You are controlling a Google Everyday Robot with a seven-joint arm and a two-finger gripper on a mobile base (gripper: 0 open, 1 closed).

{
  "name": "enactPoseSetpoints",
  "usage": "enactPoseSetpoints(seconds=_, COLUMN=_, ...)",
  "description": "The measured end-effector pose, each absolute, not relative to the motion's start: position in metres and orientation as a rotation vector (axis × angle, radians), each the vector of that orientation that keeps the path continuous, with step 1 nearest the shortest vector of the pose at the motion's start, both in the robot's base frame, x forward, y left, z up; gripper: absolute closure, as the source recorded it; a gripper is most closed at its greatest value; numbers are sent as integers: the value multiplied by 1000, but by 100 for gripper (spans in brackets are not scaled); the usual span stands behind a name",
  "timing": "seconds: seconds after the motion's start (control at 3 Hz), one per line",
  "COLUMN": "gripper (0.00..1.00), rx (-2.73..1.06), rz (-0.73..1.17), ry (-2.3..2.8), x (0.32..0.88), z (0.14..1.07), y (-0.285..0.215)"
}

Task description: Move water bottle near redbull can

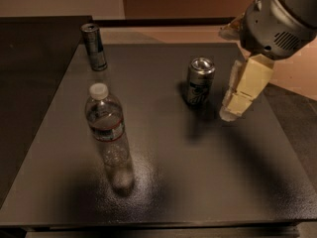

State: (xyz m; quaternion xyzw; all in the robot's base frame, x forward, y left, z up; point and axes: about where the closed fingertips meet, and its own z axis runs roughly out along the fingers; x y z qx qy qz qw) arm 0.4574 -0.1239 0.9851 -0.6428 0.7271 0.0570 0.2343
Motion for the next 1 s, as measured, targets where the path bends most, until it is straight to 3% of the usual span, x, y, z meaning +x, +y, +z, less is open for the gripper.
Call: enactPoseSetpoints(seconds=1.0, gripper=0, rx=-1951, rz=394, ry=1722, x=438, z=968, y=17)
